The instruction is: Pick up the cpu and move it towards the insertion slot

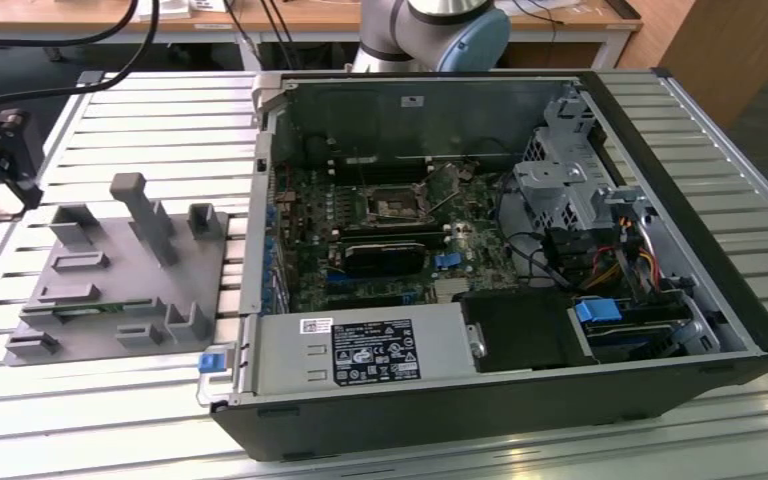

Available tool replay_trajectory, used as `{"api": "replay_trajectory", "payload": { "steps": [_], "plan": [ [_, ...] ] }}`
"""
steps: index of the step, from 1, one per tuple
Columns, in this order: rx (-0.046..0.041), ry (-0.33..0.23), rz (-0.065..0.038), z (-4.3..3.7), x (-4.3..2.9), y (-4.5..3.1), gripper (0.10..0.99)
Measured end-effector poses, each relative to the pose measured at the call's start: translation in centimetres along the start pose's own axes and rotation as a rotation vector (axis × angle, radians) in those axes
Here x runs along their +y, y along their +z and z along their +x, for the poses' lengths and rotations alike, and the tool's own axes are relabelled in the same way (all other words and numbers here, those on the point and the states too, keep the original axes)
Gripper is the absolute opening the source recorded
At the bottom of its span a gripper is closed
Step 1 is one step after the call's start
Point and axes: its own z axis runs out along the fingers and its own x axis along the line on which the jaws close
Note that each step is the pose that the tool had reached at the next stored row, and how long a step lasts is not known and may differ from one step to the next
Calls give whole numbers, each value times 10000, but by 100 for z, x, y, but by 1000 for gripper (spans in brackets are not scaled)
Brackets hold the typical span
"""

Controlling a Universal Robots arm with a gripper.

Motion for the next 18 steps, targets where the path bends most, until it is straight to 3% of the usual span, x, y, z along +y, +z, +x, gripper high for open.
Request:
{"api": "replay_trajectory", "payload": {
  "steps": [18],
  "plan": [
    [0, 1, 0, -30, 5, -132, 541]
  ]
}}
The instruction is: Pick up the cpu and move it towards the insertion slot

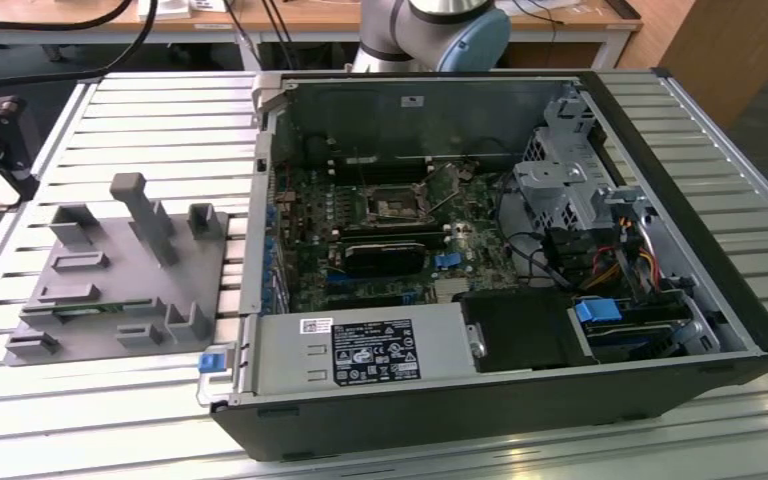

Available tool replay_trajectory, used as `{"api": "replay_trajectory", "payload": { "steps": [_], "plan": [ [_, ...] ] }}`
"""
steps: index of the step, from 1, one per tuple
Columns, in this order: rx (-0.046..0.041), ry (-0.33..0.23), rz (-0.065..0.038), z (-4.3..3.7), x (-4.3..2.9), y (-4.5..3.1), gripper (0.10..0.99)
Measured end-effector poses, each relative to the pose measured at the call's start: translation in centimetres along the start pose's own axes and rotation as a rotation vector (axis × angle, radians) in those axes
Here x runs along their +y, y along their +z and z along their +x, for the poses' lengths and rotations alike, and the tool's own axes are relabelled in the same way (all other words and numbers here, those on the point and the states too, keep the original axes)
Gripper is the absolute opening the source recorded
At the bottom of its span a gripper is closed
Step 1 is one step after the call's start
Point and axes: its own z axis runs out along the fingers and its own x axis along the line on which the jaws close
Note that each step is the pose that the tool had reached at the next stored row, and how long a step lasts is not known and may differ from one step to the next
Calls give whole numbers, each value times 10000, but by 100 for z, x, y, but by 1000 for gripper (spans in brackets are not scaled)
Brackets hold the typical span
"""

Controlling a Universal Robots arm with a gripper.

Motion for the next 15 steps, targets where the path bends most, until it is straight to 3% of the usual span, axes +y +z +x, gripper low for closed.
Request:
{"api": "replay_trajectory", "payload": {
  "steps": [15],
  "plan": [
    [-2, 0, -2, 0, 13, -223, 541]
  ]
}}
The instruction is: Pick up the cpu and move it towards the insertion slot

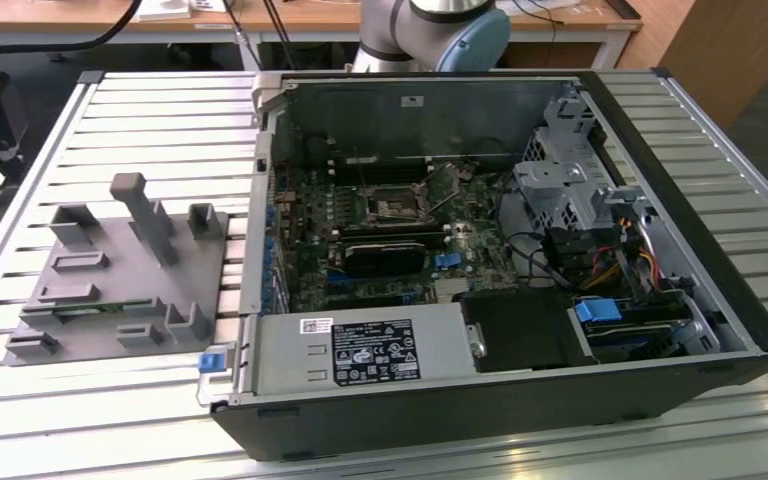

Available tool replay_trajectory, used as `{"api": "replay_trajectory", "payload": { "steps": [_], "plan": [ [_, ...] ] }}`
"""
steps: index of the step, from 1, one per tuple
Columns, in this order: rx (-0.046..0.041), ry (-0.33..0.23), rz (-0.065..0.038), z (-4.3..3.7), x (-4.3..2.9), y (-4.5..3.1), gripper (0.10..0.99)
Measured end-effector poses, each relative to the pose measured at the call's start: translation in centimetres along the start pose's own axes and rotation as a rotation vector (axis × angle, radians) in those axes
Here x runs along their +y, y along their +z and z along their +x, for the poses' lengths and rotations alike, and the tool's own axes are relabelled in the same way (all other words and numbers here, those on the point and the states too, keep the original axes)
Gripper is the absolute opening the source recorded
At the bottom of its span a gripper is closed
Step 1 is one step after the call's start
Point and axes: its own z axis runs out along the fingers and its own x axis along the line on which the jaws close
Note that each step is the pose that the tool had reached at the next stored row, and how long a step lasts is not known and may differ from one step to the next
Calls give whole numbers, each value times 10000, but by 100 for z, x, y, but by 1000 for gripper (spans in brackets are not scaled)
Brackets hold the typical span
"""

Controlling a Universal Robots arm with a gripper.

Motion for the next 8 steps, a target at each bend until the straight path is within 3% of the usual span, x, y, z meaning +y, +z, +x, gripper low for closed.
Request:
{"api": "replay_trajectory", "payload": {
  "steps": [8],
  "plan": [
    [2, 0, 1, -26, 2, -23, 541]
  ]
}}
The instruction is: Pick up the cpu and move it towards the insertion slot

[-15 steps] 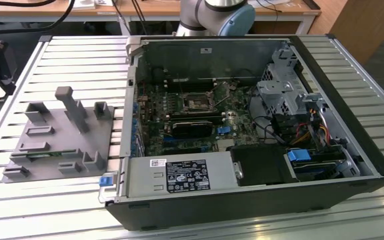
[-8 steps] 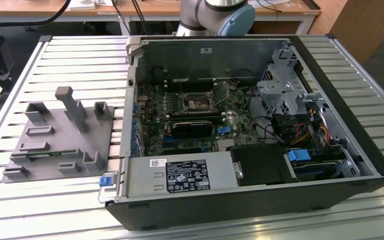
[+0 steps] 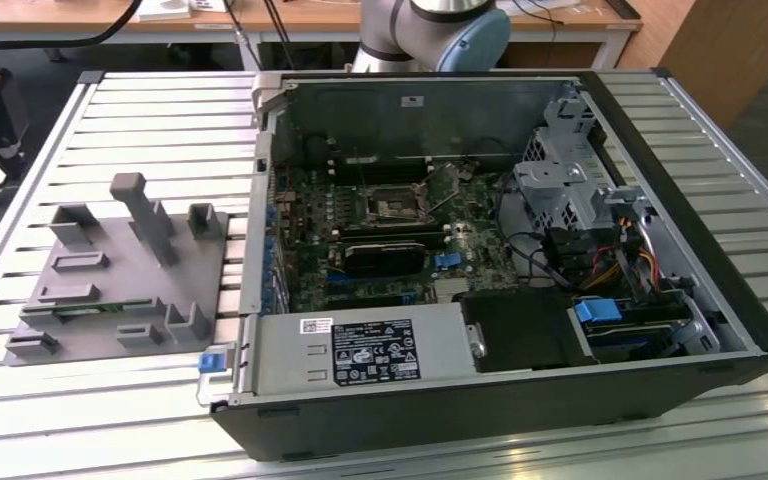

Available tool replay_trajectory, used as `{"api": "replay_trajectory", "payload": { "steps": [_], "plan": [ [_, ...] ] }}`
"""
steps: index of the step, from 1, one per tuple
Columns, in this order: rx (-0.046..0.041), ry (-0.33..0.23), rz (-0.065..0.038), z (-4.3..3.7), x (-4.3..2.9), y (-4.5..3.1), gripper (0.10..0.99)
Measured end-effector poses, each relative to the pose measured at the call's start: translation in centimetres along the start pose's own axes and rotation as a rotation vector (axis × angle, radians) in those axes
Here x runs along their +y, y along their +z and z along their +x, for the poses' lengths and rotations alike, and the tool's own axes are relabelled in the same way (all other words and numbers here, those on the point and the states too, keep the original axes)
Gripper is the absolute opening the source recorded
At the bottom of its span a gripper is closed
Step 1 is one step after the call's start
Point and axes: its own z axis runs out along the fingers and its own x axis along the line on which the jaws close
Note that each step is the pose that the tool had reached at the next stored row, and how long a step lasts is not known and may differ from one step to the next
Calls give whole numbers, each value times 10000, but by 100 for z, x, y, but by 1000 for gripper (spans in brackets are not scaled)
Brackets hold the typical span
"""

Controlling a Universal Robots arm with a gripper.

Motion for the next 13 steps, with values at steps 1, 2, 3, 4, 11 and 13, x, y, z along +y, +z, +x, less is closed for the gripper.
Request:
{"api": "replay_trajectory", "payload": {
  "steps": [1, 2, 3, 4, 11, 13],
  "plan": [
    [0, 0, 0, -4, 0, -4, 541],
    [1, 0, 1, -7, 0, -10, 541],
    [0, 1, 0, -8, 1, -18, 541],
    [0, 0, 0, -9, 2, -27, 541],
    [-1, 0, 0, -10, 9, -132, 541],
    [0, -1, 0, -10, 12, -171, 541]
  ]
}}
